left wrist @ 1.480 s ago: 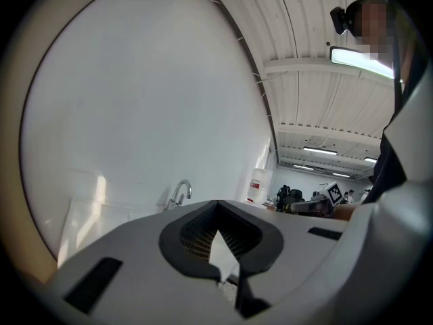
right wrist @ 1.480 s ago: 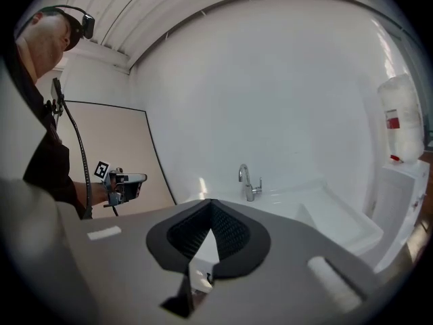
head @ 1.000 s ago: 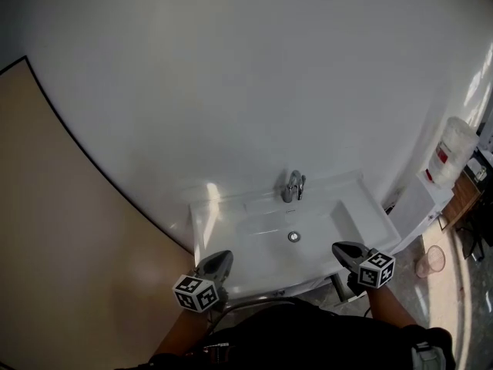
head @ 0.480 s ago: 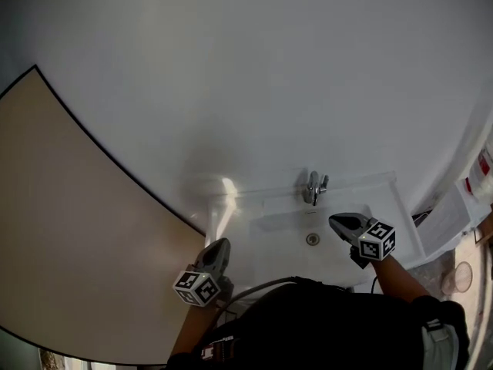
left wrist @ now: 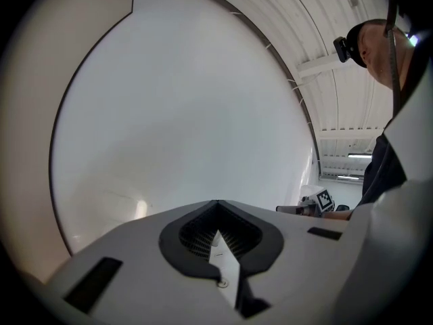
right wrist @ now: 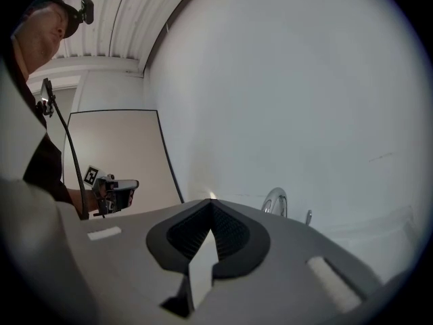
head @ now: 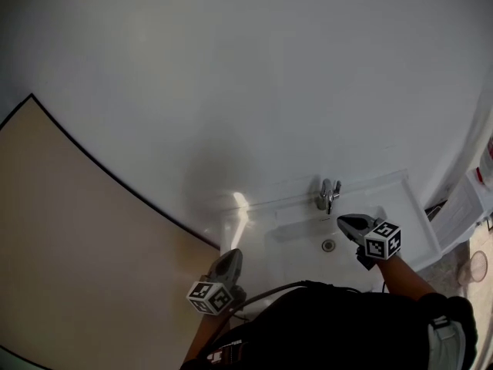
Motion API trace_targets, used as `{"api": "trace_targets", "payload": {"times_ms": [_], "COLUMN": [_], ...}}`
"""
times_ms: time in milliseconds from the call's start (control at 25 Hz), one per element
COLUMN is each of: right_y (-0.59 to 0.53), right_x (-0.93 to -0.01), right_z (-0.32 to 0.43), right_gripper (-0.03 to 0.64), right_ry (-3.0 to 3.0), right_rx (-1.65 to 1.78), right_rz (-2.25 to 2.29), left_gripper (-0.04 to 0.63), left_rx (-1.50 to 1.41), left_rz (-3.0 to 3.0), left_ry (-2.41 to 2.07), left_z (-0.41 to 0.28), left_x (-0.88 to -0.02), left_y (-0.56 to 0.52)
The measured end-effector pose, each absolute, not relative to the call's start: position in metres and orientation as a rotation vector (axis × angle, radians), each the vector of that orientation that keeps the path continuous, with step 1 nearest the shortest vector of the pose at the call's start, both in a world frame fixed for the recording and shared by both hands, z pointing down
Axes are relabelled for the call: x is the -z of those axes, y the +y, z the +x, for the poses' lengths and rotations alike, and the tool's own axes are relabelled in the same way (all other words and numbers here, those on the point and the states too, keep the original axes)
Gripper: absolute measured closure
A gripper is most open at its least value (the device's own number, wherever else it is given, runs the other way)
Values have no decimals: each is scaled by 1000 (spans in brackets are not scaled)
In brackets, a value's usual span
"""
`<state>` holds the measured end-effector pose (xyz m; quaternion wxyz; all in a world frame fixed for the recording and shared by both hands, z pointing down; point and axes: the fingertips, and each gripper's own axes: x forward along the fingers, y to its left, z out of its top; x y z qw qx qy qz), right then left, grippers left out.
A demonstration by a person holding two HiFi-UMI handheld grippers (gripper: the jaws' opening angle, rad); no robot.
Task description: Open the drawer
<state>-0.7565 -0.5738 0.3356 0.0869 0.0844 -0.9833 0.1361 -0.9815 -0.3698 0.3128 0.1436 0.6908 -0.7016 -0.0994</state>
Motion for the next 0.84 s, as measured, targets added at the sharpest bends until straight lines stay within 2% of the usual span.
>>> {"api": "trace_targets", "payload": {"times_ms": [840], "right_y": [-577], "right_x": [-338], "right_z": [-759], "right_gripper": [620], "right_ry": [-2915], "right_rx": [-357], "right_rz": [307], "left_gripper": [595], "left_rx": [285], "left_rz": [2058], "left_ry": [-1944], "left_z": [-990], "left_x": [-316], "left_y": [-392]}}
